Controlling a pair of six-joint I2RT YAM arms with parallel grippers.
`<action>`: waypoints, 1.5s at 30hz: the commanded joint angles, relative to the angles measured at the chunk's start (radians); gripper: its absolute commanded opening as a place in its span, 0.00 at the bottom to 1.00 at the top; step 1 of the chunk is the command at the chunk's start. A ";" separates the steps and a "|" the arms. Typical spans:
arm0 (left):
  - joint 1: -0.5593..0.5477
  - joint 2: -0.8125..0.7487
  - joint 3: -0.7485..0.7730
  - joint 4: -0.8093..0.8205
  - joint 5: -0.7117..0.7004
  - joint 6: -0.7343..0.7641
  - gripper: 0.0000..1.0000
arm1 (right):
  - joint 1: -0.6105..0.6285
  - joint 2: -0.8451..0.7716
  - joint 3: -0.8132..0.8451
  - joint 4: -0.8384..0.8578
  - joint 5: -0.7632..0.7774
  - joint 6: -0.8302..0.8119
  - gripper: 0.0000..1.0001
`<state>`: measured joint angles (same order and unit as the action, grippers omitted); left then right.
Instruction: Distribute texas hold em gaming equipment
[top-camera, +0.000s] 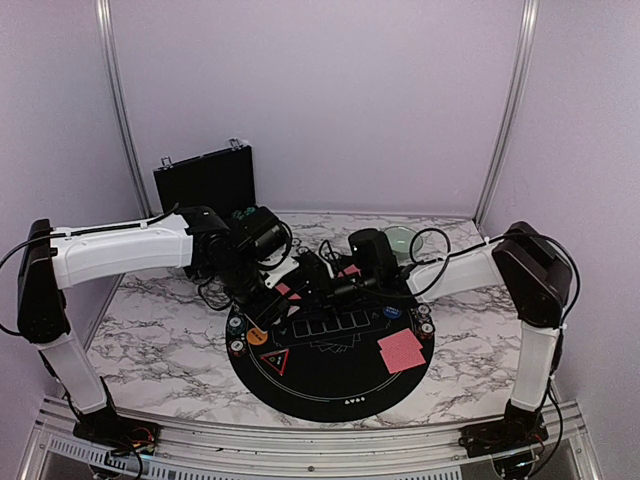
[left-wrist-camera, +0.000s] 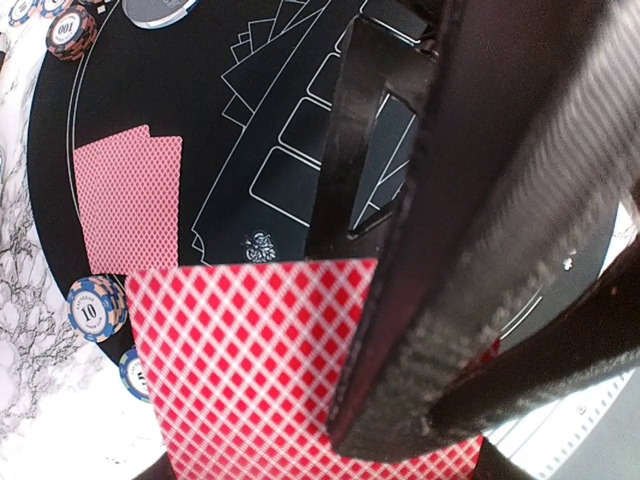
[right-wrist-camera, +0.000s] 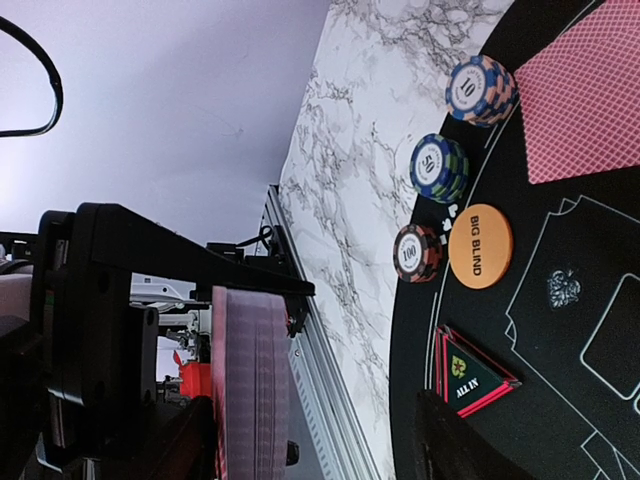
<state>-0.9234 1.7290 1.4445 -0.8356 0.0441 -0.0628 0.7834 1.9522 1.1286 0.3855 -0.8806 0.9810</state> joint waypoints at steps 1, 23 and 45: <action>-0.003 -0.039 0.010 0.007 0.007 0.008 0.50 | -0.014 -0.036 -0.011 -0.028 0.025 -0.021 0.65; -0.004 -0.041 -0.001 0.010 0.005 0.003 0.50 | -0.019 -0.079 -0.021 -0.043 0.037 -0.033 0.64; -0.002 -0.040 -0.008 0.010 -0.001 0.008 0.50 | -0.046 -0.144 -0.048 -0.063 0.044 -0.041 0.60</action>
<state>-0.9234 1.7271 1.4441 -0.8352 0.0441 -0.0628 0.7486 1.8534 1.0828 0.3340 -0.8467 0.9562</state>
